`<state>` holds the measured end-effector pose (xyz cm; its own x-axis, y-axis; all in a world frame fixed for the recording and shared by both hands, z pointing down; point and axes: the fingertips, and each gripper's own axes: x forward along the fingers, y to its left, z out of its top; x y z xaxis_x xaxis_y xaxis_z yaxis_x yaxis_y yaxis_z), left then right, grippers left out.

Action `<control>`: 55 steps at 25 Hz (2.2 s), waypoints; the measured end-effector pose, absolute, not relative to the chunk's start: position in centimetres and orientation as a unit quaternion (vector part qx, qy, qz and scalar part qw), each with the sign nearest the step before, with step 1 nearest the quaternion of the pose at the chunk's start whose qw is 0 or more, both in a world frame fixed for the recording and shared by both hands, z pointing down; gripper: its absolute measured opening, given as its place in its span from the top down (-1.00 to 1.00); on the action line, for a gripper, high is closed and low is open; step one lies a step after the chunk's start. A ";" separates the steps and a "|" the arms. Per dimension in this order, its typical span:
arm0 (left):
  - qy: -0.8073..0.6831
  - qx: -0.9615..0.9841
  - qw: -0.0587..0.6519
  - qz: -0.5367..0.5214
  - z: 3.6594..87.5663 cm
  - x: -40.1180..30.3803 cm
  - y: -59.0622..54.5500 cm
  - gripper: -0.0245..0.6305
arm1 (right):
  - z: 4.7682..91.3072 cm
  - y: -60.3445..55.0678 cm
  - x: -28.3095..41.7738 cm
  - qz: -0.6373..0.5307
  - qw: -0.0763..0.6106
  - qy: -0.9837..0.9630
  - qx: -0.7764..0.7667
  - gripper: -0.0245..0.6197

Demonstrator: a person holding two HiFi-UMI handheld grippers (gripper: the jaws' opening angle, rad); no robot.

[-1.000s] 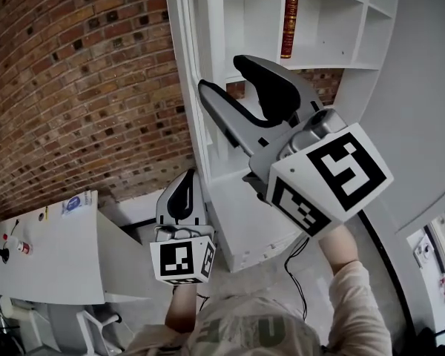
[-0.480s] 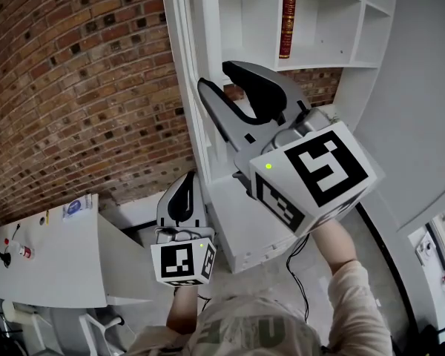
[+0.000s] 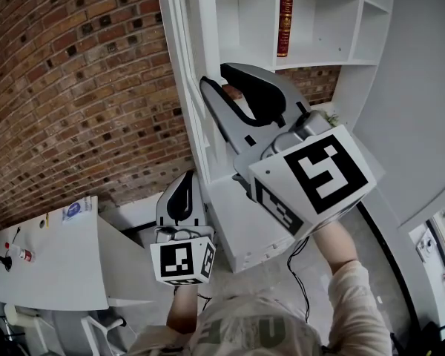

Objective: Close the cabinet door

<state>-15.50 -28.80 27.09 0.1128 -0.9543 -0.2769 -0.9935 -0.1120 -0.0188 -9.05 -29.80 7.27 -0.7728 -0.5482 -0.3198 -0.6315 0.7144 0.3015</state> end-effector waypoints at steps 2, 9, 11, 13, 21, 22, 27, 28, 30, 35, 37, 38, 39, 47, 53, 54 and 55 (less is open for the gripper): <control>0.657 -0.741 0.103 0.098 27.0 -15.4 -29.0 0.89 | 7.3 -30.0 -8.9 0.197 0.104 0.920 -0.322 0.61; 0.646 -0.748 0.116 0.099 26.2 -14.5 -29.1 0.89 | 7.4 -30.2 -7.6 0.198 0.101 0.915 -0.337 0.62; 0.643 -0.750 0.120 0.099 25.9 -14.4 -29.3 0.89 | 7.4 -30.5 -7.0 0.195 0.101 0.913 -0.345 0.63; 0.640 -0.752 0.123 0.099 25.6 -14.2 -29.4 0.89 | 7.5 -31.0 -6.2 0.192 0.102 0.909 -0.356 0.63; 0.624 -0.764 0.130 0.097 25.0 -12.4 -30.3 0.89 | 7.5 -32.5 -3.9 0.185 0.098 0.897 -0.388 0.64; 0.623 -0.766 0.131 0.095 25.0 -12.2 -30.4 0.89 | 7.5 -32.6 -3.7 0.185 0.099 0.896 -0.390 0.64; 0.618 -0.769 0.135 0.092 24.8 -11.6 -30.7 0.89 | 7.6 -33.1 -2.7 0.176 0.108 0.892 -0.402 0.65; 0.618 -0.769 0.135 0.092 24.8 -11.7 -30.8 0.89 | 7.6 -33.4 -2.4 0.173 0.111 0.891 -0.405 0.65; 0.619 -0.769 0.134 0.090 24.8 -11.7 -31.0 0.89 | 7.6 -33.8 -2.0 0.169 0.114 0.889 -0.411 0.65; 0.617 -0.770 0.136 0.084 24.7 -11.2 -31.4 0.89 | 7.5 -34.3 -1.4 0.171 0.113 0.883 -0.422 0.65; 0.616 -0.771 0.138 0.083 24.6 -11.0 -31.4 0.89 | 7.5 -34.6 -1.2 0.173 0.113 0.880 -0.428 0.65; 0.615 -0.772 0.138 0.082 24.6 -11.0 -31.5 0.89 | 7.5 -34.7 -1.1 0.172 0.113 0.878 -0.431 0.65; 0.614 -0.772 0.138 0.082 24.6 -11.0 -31.5 0.89 | 7.5 -34.9 -0.9 0.172 0.112 0.877 -0.434 0.65; 0.609 -0.776 0.141 0.085 24.6 -10.7 -31.5 0.89 | 7.7 -36.2 0.3 0.174 0.109 0.859 -0.468 0.65; 0.602 -0.782 0.139 0.080 24.8 -10.2 -31.5 0.89 | 7.8 -38.2 2.3 0.191 0.104 0.818 -0.532 0.65; 0.601 -0.783 0.139 0.080 24.9 -10.1 -31.5 0.89 | 7.9 -38.8 2.8 0.194 0.101 0.809 -0.546 0.65; 0.600 -0.784 0.139 0.080 24.9 -10.0 -31.5 0.89 | 8.0 -39.5 3.2 0.196 0.097 0.801 -0.558 0.66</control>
